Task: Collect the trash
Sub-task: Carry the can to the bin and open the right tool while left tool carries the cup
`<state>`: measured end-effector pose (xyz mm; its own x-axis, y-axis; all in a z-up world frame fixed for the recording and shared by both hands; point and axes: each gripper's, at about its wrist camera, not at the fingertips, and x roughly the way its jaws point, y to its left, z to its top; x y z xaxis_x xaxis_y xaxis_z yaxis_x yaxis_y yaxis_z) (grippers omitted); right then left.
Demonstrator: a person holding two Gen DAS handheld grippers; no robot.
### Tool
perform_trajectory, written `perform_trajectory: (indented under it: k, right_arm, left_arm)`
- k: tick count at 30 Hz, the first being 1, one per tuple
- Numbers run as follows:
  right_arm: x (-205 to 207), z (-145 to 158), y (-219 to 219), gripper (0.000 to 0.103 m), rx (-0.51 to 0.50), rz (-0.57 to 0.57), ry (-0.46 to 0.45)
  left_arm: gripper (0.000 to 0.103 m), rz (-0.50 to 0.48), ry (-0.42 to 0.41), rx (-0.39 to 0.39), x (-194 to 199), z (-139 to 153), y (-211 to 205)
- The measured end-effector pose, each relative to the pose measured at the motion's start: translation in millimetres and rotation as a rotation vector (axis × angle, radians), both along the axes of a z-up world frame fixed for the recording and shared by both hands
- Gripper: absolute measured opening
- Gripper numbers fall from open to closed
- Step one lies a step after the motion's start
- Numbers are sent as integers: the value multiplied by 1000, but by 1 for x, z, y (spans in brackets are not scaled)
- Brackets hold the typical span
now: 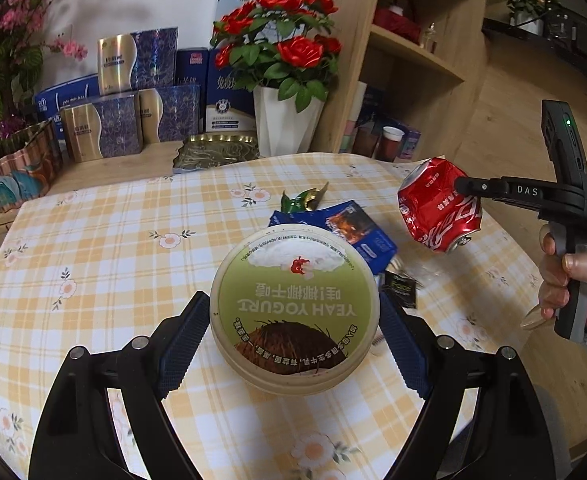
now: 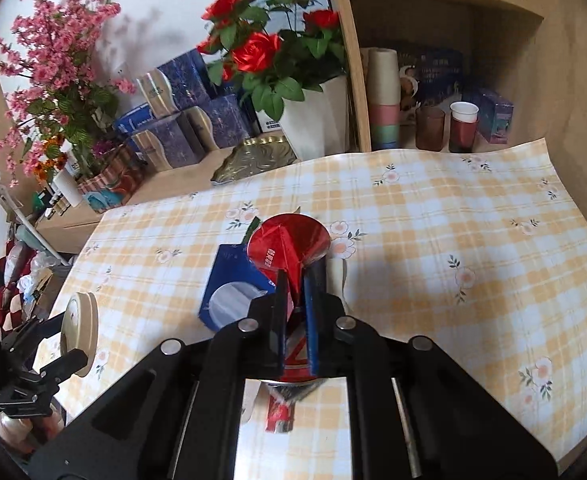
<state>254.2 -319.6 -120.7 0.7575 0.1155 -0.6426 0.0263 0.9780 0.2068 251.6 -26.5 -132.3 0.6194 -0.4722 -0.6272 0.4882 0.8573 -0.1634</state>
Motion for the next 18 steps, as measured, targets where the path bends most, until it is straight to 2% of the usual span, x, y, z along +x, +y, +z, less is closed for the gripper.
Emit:
perform_trajectory:
  k: [9,18]
  right_arm:
    - [-73,9,26,11,-11,50,-33]
    - [-165,-9,58,11,15,142,-39]
  left_arm:
    - [82,-4,-32,-14,-69,14,13]
    - [82,-9,-44,-13,-155,9,35]
